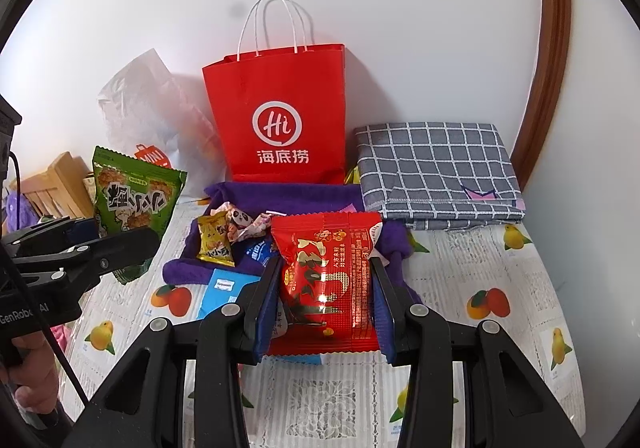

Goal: Organize snacks
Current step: 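Carry the green triangle bag with the left tool while the right tool carries the red packet toward the towel, then lower the green bag with the left tool while the right tool lowers the red packet onto the towel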

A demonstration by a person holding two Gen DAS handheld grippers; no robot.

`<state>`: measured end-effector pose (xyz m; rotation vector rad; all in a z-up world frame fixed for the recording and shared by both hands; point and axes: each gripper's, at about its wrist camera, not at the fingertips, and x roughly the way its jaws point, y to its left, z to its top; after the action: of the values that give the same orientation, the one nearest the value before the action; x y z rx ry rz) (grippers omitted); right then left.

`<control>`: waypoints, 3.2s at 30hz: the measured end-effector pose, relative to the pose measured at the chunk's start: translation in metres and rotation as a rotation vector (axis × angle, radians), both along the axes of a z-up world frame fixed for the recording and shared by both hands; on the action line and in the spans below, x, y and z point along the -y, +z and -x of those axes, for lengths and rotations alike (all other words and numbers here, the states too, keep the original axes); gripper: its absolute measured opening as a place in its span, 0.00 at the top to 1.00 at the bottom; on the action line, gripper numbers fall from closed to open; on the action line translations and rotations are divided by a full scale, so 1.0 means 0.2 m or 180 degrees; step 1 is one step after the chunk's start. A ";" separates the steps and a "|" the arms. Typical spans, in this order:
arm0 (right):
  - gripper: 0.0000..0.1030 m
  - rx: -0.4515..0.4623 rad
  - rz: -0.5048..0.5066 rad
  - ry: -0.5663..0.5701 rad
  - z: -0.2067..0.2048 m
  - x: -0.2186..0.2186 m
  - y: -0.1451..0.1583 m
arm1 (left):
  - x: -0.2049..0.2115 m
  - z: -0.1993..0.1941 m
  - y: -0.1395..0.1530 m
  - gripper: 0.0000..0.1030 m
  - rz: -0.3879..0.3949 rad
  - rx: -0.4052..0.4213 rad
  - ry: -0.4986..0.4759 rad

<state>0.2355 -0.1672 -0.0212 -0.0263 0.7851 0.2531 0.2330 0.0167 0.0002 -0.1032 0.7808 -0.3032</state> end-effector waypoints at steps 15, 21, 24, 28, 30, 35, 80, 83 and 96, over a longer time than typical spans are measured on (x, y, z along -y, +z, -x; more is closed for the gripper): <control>0.60 0.0023 0.0032 0.0019 -0.14 -0.05 0.00 | -0.04 -0.13 0.01 0.52 0.0024 -0.0026 0.0071; 0.60 0.0006 0.0022 0.0035 -0.21 -0.05 0.00 | -0.07 -0.19 -0.01 0.52 0.0019 -0.0062 0.0102; 0.60 -0.0005 0.0027 0.0042 -0.25 -0.06 -0.02 | -0.07 -0.21 -0.03 0.52 0.0026 -0.0088 0.0111; 0.60 -0.0025 0.0009 0.0052 -0.30 -0.07 -0.03 | -0.08 -0.25 -0.05 0.52 0.0009 -0.0118 0.0116; 0.60 -0.0041 0.0005 0.0049 -0.33 -0.07 -0.04 | -0.09 -0.27 -0.06 0.52 0.0007 -0.0133 0.0121; 0.60 -0.0078 0.0003 0.0035 -0.40 -0.08 -0.08 | -0.10 -0.34 -0.10 0.52 0.0007 -0.0179 0.0134; 0.60 -0.1023 0.0055 0.0027 -1.04 -0.05 -0.63 | -0.28 -0.76 -0.47 0.52 0.0000 -0.0680 0.0344; 0.60 -0.1137 0.0150 -0.0002 -1.06 -0.03 -0.67 | -0.27 -0.76 -0.48 0.52 -0.0016 -0.0701 0.0336; 0.56 -0.1360 0.0347 0.0119 -1.08 -0.05 -0.79 | -0.15 -0.79 -0.56 0.52 -0.0059 -0.0839 0.0149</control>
<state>0.4525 -0.1568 -0.1801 -0.0918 1.2239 0.2544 0.3910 0.0466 -0.1127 -0.1456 1.0408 -0.2404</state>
